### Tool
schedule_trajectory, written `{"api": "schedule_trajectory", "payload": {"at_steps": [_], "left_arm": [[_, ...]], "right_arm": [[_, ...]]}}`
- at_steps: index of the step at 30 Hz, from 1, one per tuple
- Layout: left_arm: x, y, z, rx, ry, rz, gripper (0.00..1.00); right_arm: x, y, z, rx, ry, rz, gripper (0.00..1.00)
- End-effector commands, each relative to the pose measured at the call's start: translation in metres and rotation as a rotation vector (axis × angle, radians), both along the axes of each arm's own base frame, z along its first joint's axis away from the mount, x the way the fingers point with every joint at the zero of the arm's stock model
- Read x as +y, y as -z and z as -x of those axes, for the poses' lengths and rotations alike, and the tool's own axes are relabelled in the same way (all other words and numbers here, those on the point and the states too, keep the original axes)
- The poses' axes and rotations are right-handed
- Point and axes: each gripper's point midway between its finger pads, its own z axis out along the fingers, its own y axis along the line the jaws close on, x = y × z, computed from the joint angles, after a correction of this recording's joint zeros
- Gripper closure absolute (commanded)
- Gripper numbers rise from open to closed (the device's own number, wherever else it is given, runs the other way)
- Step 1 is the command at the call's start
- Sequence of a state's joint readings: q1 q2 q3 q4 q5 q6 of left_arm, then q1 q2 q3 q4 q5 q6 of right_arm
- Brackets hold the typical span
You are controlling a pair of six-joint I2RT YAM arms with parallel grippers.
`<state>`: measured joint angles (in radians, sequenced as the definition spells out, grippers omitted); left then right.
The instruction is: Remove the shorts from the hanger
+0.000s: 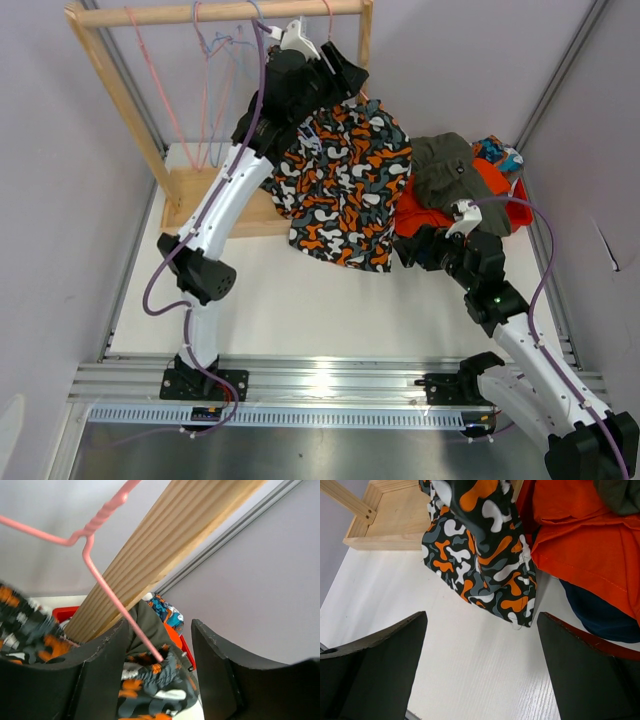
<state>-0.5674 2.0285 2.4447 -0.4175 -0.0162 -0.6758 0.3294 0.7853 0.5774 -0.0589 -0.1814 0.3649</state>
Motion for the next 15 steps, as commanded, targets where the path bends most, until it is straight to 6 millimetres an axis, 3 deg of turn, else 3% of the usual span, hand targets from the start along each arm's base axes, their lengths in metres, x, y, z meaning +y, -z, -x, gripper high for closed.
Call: {"api": "schedule_trajectory", "payload": {"at_steps": [1, 4, 5, 6, 9, 12, 13, 15], "left_arm": [[-0.017, -0.012, -0.002, -0.031, 0.045, 0.074, 0.42], [-0.02, -0.009, -0.005, -0.022, 0.047, 0.087, 0.44], [-0.017, -0.026, 0.0, -0.053, 0.045, 0.106, 0.44], [-0.02, -0.007, -0.005, -0.017, 0.041, 0.082, 0.44], [-0.019, -0.005, -0.005, -0.019, 0.039, 0.08, 0.47], [-0.022, -0.006, -0.004, -0.022, 0.049, 0.089, 0.57], [-0.022, -0.007, -0.003, -0.022, 0.054, 0.092, 0.69], [-0.021, -0.015, 0.004, -0.03, 0.057, 0.096, 0.8]], "right_arm": [[0.0, -0.013, -0.002, -0.05, -0.001, -0.015, 0.01], [-0.001, -0.014, -0.002, -0.053, 0.002, -0.014, 0.01], [-0.001, -0.013, -0.001, -0.052, 0.002, -0.015, 0.01], [-0.001, -0.014, -0.001, -0.054, 0.004, -0.015, 0.01], [0.0, -0.012, -0.001, -0.05, -0.001, -0.015, 0.01], [0.0, -0.01, -0.001, -0.045, 0.0, -0.015, 0.01], [-0.001, -0.009, -0.001, -0.045, 0.002, -0.013, 0.01], [-0.001, -0.01, -0.001, -0.046, 0.002, -0.013, 0.01]]}}
